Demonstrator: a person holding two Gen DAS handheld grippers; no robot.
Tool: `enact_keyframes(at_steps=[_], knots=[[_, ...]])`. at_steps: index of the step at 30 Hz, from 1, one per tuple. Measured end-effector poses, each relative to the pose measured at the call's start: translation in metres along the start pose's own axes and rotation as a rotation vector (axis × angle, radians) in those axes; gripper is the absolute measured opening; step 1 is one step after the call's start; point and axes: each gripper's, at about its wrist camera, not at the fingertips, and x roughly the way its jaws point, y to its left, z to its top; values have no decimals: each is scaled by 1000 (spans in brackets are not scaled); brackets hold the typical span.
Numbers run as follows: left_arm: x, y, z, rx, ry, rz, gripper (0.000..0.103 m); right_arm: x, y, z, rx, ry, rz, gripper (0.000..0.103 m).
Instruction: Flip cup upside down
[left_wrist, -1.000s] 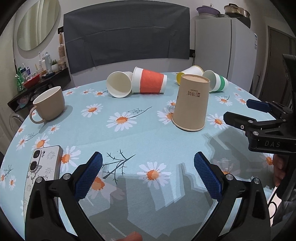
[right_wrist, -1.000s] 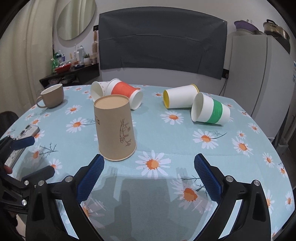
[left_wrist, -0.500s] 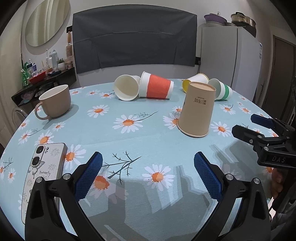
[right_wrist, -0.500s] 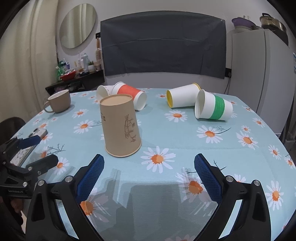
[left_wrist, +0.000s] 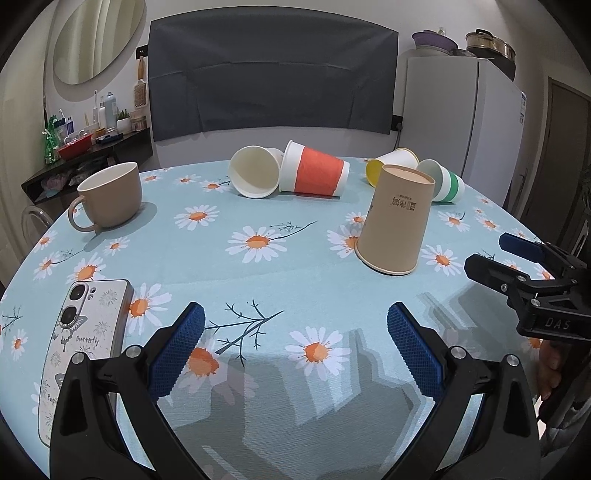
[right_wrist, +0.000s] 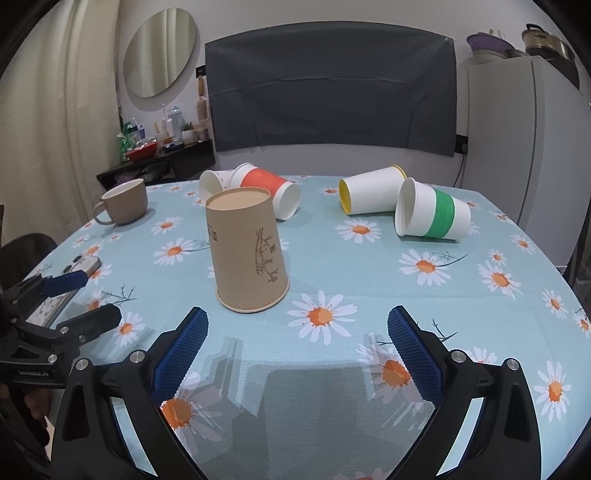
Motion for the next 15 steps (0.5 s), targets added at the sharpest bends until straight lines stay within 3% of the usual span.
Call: enact_keyframes(at_steps=[15], knots=[[1, 3, -1, -18, 9, 0, 97, -1, 0, 0, 5, -7, -17, 94]])
